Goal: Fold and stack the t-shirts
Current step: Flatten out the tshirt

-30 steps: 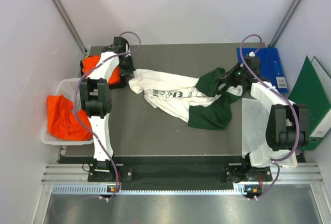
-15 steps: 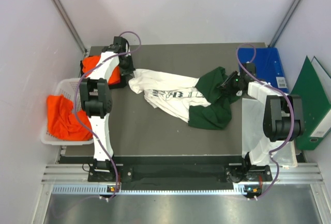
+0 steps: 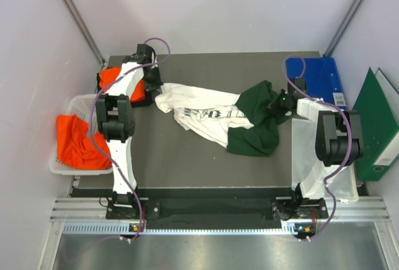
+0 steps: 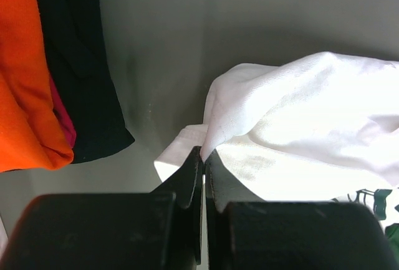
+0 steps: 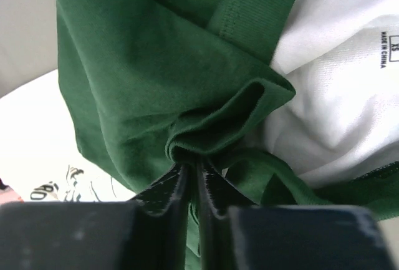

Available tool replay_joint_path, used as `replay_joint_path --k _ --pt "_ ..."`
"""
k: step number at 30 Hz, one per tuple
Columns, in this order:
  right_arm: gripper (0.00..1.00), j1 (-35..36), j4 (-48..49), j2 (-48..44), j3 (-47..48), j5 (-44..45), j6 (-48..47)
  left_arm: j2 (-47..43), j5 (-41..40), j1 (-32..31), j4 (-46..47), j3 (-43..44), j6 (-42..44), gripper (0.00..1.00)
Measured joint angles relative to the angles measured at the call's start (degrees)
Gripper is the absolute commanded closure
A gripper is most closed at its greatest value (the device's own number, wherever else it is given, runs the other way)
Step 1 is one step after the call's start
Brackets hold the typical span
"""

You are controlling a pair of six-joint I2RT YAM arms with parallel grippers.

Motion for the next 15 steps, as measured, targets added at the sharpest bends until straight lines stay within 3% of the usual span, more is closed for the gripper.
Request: replay_joint_path --k 7,9,12,14,15 --pt "1.00 0.33 0.46 0.09 1.03 0.09 -1.27 0.00 -0.15 0.00 -0.13 0.02 0.04 1.00" --pt "1.00 0.33 0.31 -0.44 1.22 0.09 -1.29 0.00 -0.17 0.00 -0.33 0.20 0.04 0.81" --pt "1.00 0.33 0.39 -2.29 1.79 0.09 -1.27 0.00 -0.22 0.00 -0.59 0.81 0.39 0.38" --pt "1.00 0.33 0.37 -3.93 2.43 0.09 -1.25 0.00 -0.44 0.00 -0.63 1.09 0.44 0.20" --pt "1.00 0.33 0.57 -4.72 2.89 0.07 -1.25 0.00 -0.57 0.00 -0.66 1.09 0.44 0.17"
